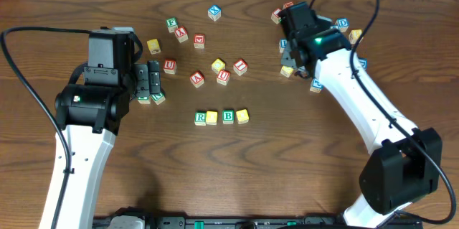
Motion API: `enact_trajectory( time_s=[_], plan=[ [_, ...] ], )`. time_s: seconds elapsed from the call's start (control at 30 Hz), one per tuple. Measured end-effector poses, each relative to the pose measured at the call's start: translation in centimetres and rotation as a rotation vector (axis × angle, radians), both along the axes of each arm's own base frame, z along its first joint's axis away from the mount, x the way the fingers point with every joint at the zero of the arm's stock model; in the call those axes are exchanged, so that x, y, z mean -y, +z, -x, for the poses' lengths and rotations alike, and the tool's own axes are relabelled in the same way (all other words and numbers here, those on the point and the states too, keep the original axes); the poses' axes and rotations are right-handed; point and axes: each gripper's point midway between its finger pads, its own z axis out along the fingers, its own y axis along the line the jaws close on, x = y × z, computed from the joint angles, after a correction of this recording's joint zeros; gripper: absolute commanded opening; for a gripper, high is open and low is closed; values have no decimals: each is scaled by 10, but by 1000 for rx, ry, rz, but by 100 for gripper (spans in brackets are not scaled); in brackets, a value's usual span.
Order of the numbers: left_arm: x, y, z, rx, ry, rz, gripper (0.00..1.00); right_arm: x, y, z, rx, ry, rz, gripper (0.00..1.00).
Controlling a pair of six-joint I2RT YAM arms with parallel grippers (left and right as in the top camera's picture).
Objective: Spell out ROBOT
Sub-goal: 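Raise the right gripper and move it to the blue T block, then close the right gripper on the blue T block and lift it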
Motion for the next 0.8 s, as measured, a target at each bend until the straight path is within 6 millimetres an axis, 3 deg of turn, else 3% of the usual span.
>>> enact_trajectory(
  time_s=[0.07, 0.23, 0.33, 0.47, 0.8],
  plan=[
    [0, 0, 0, 0, 0, 0, 98, 18, 0, -4, 16, -100, -19, 57],
    [0, 0, 0, 0, 0, 0, 98, 23, -12, -14, 21, -166, -59, 59],
    [0, 0, 0, 0, 0, 0, 98, 20, -41, -23, -33, -180, -140, 58],
    [0, 0, 0, 0, 0, 0, 98, 36, -78, -29, -118, -232, -227, 57],
    [0, 0, 0, 0, 0, 0, 98, 40, -77, -36, -100, -235, -244, 56]
  ],
)
